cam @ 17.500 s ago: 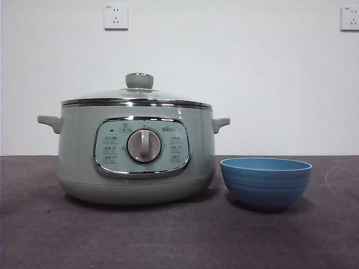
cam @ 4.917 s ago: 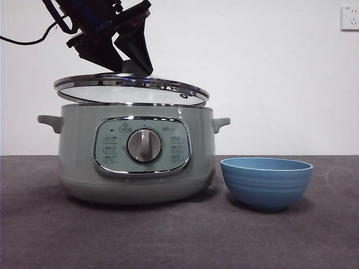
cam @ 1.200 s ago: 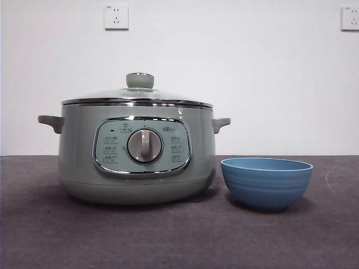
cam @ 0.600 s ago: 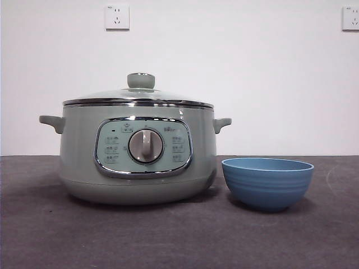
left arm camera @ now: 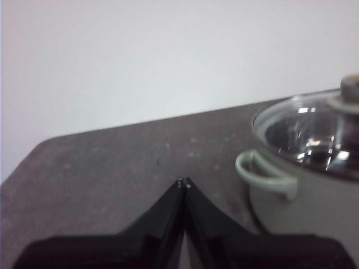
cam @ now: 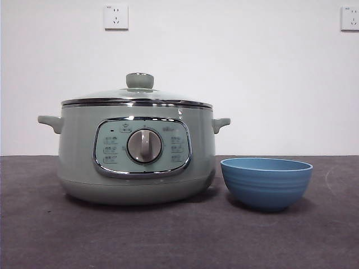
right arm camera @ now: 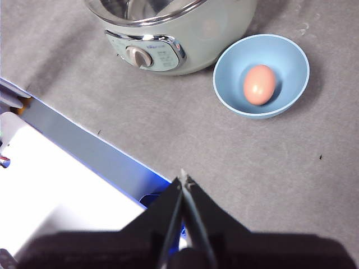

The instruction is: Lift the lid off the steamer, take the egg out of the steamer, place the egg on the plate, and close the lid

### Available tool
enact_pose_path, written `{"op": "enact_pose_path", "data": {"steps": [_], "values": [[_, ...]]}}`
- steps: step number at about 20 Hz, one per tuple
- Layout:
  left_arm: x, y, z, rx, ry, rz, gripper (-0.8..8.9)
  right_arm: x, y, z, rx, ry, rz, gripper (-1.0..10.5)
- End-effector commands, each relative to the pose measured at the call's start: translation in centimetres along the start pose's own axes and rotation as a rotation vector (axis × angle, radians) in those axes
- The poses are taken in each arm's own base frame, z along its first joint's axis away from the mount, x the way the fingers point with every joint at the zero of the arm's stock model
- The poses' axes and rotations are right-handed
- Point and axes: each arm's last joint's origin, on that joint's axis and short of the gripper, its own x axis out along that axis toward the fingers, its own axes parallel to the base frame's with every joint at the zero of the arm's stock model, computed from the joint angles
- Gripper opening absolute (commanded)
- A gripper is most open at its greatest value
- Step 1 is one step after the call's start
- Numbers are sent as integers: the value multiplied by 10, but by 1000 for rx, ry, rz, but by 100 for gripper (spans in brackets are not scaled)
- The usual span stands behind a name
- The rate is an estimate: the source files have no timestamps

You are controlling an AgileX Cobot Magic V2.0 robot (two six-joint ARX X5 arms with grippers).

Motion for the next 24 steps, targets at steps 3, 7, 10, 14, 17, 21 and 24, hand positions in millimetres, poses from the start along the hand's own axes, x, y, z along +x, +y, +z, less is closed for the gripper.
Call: {"op": "enact_pose_path", "data": {"steps": [3,7,10,14,17,21,24], "values": [[1,-3,-38,-16,55,6,-4,1,0,0,-9,-3,-2,0],[-2,-5,-55,-49,149,24,-4,1,0,0,-9,-3,-2,0],[-3,-5,-56,-51,162,32,-4,1,0,0,-9,-3,-2,0],[-3,-5,-56,-51,158,21,-4,1,0,0,-9,-3,-2,0],[-3,-5,-56,-51,158,20,-4,1,0,0,-9,-3,-2,0],[-3,-5,-56,-52,158,20,-4,1,0,0,-9,-3,-2,0],[-3,-5,-56,-51,158,20,-4,1,0,0,-10,-6,-3,0]]}}
